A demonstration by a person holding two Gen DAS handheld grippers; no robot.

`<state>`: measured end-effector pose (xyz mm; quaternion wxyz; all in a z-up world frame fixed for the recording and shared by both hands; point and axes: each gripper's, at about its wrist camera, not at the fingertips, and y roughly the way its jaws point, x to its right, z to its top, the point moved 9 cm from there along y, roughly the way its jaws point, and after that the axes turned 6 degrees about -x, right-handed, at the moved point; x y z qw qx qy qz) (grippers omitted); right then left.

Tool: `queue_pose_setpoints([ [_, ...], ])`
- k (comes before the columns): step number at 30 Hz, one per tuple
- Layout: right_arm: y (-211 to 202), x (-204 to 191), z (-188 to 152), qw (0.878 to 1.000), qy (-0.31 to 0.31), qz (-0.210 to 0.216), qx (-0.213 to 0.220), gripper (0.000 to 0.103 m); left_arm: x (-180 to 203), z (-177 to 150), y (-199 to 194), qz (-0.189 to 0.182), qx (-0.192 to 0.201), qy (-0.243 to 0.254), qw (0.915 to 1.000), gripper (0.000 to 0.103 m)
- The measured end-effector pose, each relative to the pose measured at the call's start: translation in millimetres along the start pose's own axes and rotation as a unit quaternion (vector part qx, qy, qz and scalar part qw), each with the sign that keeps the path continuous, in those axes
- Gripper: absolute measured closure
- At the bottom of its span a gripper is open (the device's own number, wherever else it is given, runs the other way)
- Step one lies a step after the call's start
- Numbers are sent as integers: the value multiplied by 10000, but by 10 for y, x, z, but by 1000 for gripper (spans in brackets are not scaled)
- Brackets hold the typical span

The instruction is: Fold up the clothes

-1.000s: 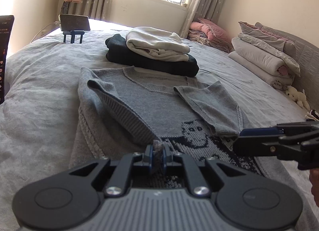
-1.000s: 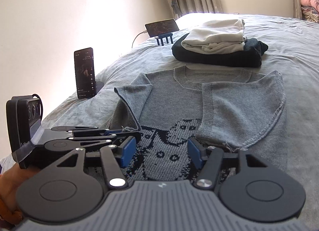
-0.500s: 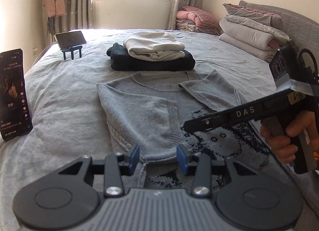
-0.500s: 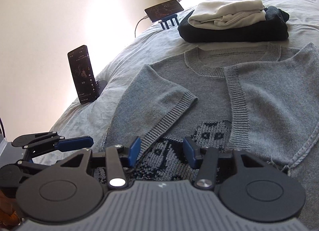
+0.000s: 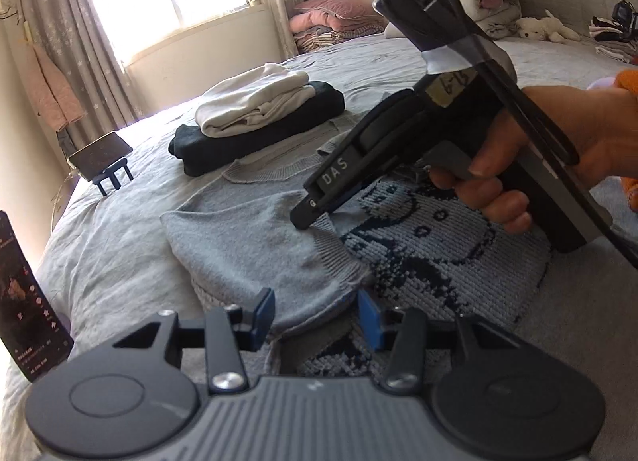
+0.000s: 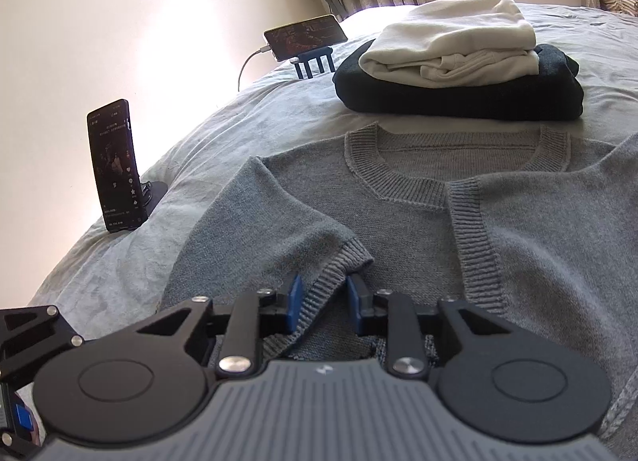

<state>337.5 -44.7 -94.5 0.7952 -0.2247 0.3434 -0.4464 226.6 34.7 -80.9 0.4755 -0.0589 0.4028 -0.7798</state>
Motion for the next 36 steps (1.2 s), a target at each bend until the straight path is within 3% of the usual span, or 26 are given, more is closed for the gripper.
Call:
queue_pose_setpoints([
  [1,-3,17,3,10000,48,35,14,98,23,22,44,-23,-32,35,10000,69],
  [2,-15,36,9,9999,119,88,32,98,40,49,77,-63,-53,23,10000,86],
  [3,-45,52,24,9998,150,135,71,98,52,86,96,-94,-60,-16,9999,93],
  [7,-171,96,113,9994,120,224,219,99,80,267,105,-215,39,-293,9993,98],
  [16,-365,359,376,9989,224,86,406,99,214,647,144,-639,500,-914,9925,98],
  [24,-353,650,354,9977,569,-72,359,99,343,701,387,-1034,426,-1270,9856,97],
  [28,-358,773,271,9959,872,-72,249,89,345,670,421,-1293,402,-1450,9801,91],
  [36,-690,783,45,9926,1172,186,272,88,337,677,229,-1487,640,-1513,9751,71],
])
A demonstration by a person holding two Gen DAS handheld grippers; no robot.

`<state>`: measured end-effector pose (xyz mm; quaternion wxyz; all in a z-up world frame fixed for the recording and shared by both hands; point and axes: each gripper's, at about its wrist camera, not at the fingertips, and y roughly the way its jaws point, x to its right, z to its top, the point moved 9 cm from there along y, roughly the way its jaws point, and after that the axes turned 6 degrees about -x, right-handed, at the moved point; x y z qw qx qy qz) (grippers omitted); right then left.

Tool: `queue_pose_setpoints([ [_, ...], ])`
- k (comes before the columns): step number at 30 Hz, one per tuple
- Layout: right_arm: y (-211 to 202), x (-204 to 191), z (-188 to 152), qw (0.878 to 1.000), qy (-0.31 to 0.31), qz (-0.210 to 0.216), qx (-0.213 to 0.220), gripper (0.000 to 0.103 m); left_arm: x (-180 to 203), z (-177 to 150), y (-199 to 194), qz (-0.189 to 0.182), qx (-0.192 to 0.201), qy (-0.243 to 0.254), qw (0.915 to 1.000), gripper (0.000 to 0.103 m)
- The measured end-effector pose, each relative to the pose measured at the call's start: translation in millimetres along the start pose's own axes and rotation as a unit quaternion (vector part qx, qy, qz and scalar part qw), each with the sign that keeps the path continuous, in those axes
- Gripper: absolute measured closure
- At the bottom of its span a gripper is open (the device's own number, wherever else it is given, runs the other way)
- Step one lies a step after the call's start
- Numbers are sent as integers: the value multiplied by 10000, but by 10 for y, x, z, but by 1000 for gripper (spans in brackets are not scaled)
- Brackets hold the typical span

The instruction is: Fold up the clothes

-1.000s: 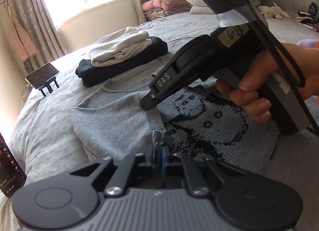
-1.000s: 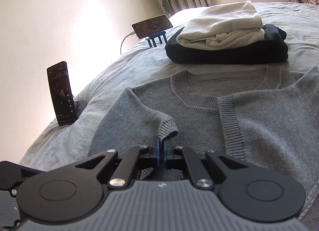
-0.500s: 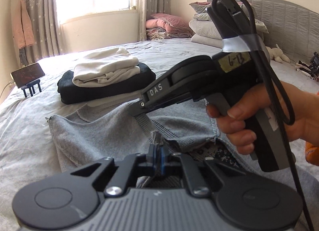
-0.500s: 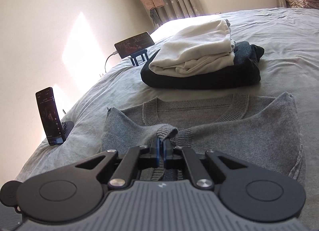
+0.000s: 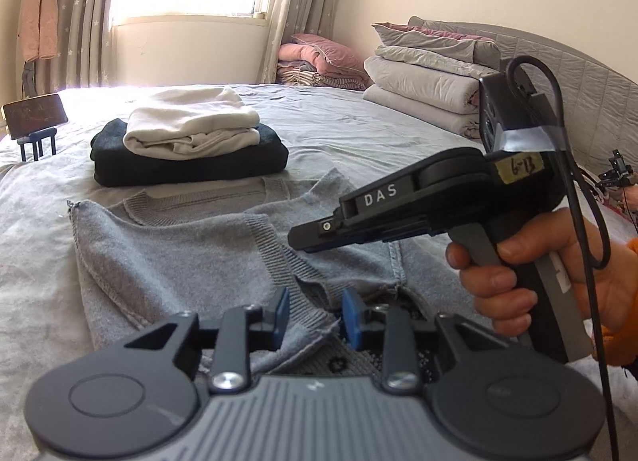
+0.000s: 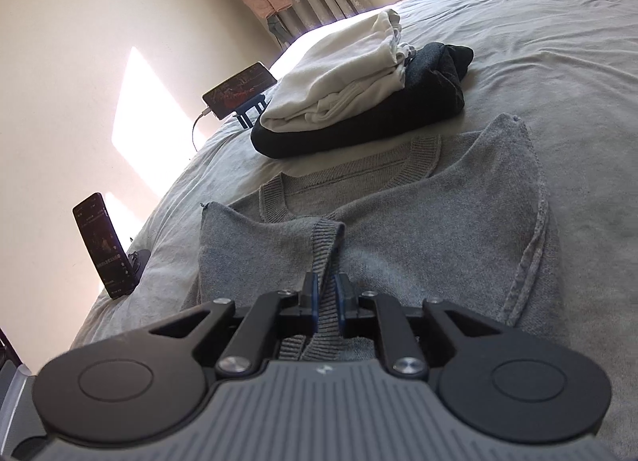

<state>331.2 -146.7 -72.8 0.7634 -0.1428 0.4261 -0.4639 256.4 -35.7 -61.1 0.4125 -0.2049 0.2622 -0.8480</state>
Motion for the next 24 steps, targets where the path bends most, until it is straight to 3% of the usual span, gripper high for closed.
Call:
queue_pose_setpoints([
  [5,-215,1,-205,10000,73,-7,-21,88,25,-120,161,125,-388,174,9990,68],
  [10,-421,-4,-366,9999,-9,-144,-29,88,24,-60,47,105,-231,40,9997,62],
  [16,-575,9,-388,9992,-240,-332,32,88,-240,49,-7,737,-210,149,9969,62],
  [18,-611,49,-336,9985,-305,-437,111,88,-448,104,-25,1082,-146,138,9939,65],
  [22,-641,203,-251,9978,-278,-564,228,87,-966,179,-8,1616,28,-221,9866,95],
  [24,-583,297,-234,9974,-273,-636,198,87,-1170,203,68,1739,31,-371,9841,98],
])
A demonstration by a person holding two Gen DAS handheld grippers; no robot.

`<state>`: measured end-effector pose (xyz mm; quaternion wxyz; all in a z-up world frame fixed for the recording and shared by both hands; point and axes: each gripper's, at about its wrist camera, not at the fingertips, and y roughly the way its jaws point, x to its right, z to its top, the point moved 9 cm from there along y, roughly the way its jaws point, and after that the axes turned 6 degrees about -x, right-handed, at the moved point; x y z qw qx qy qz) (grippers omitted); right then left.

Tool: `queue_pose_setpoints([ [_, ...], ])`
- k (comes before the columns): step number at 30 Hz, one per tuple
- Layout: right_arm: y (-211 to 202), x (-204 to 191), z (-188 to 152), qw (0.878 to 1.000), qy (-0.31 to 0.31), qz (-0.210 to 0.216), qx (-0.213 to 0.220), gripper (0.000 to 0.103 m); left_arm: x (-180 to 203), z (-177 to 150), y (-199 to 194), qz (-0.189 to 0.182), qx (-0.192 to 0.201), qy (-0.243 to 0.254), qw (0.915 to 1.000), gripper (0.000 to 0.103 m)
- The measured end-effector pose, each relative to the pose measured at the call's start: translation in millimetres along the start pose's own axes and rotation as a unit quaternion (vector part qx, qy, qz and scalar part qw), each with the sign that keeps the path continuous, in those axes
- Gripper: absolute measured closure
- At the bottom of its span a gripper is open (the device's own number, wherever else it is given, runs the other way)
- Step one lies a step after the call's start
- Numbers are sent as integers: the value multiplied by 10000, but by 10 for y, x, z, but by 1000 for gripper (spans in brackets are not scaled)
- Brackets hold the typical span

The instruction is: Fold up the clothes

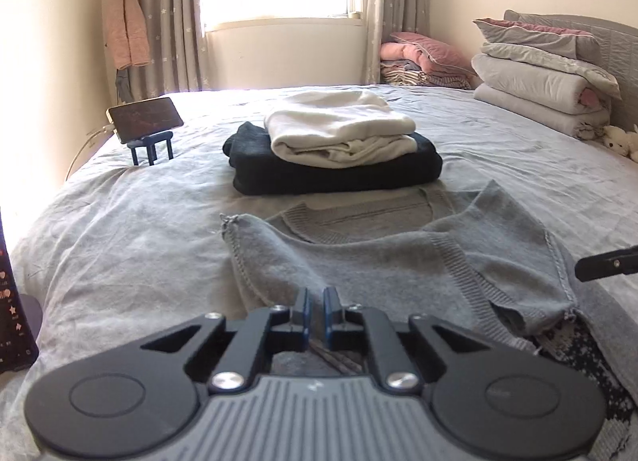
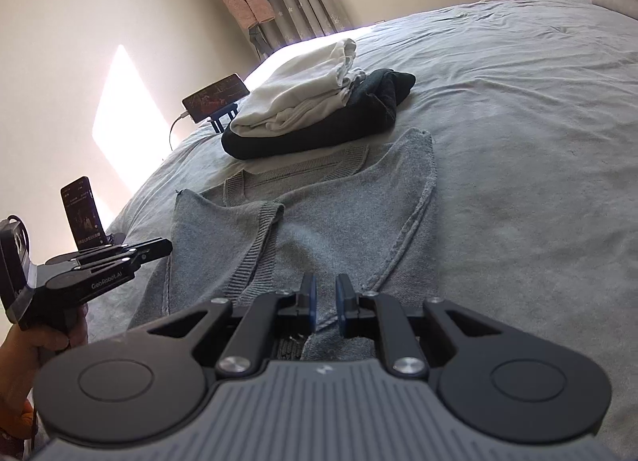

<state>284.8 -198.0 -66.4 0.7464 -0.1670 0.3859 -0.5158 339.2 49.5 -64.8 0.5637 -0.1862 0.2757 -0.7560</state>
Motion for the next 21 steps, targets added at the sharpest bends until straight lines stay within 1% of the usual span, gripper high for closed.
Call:
queue_pose_setpoints([
  [4,187,94,47,9997,-157,-192,-76,87,-145,110,290,184,-18,53,9998,98],
  [7,313,167,130,9997,-119,-198,-17,87,-205,202,529,384,-87,147,9991,99],
  [10,413,255,239,9998,11,-185,91,87,-286,316,709,498,-85,67,9987,99],
  [13,504,320,360,9996,92,-203,174,87,-328,415,800,537,-56,5,9985,100],
  [16,537,366,472,9991,241,-253,245,87,-280,477,711,495,30,-49,9988,98],
  [18,481,351,487,9989,314,-179,292,87,-215,480,593,378,80,-82,9992,88],
  [20,411,315,455,9990,312,-104,294,87,-136,463,466,249,105,-88,9996,72],
  [21,375,293,427,9992,286,-89,277,87,-85,439,399,189,90,-60,9998,71],
])
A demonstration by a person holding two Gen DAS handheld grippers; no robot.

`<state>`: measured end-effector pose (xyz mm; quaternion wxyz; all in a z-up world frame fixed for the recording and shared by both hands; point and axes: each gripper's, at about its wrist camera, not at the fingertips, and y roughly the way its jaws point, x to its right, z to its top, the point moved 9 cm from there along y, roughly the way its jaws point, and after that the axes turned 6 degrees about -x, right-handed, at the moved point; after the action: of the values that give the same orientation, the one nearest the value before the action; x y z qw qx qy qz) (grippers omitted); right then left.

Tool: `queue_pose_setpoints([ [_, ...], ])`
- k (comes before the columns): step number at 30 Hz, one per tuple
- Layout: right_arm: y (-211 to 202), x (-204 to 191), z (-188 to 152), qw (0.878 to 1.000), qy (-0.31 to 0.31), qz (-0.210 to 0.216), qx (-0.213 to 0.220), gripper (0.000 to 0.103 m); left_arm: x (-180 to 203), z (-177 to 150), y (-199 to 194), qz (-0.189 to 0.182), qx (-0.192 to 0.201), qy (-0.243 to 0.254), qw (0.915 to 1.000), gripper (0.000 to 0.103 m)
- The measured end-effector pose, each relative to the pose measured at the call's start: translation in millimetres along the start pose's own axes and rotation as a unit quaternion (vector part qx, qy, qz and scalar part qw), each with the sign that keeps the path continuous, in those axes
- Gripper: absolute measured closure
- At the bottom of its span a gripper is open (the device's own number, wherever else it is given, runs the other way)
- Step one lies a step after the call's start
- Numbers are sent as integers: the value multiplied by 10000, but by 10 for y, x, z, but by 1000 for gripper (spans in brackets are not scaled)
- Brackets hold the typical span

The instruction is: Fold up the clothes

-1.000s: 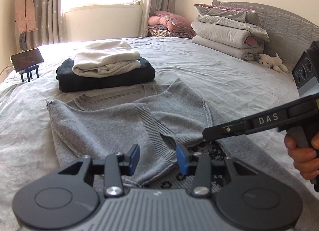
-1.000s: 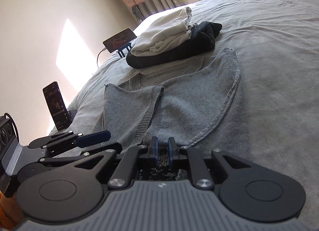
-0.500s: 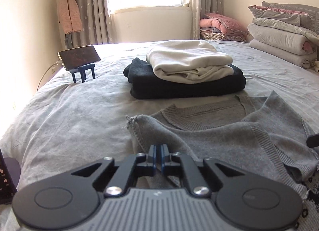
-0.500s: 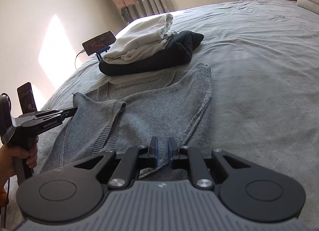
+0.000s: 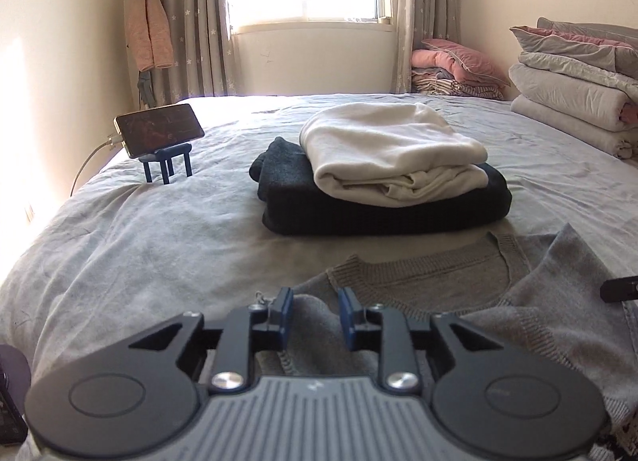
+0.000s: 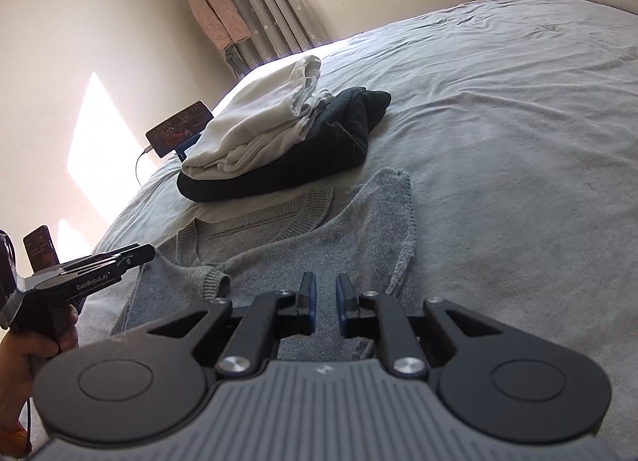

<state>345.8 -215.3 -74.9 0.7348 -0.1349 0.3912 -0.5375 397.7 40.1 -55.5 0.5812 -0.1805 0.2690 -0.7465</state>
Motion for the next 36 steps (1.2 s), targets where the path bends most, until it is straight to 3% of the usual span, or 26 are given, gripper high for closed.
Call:
queue_pose_setpoints([
  [6,-226,-86,-299,9997,-147,-124,-168,69,287,-175,-430,-216,-61,227,9995,61],
  [14,-617,-328,-743,9989,-145,-181,-398,68,464,-517,-877,-403,-422,-62,9983,59],
  [21,-792,-654,-1105,9983,56,236,-531,65,587,-1093,-1296,-616,-791,-414,9941,58],
  [30,-790,-1129,-1460,9925,-783,319,-883,59,727,-1441,-1688,-635,-785,-797,9917,58],
  [33,-794,-1139,-1501,9923,-653,372,-986,59,757,-1567,-1790,-684,-769,-959,9901,58],
  [36,-807,-1150,-1523,9922,-401,539,-1052,58,788,-1615,-1842,-641,-809,-820,9913,58],
])
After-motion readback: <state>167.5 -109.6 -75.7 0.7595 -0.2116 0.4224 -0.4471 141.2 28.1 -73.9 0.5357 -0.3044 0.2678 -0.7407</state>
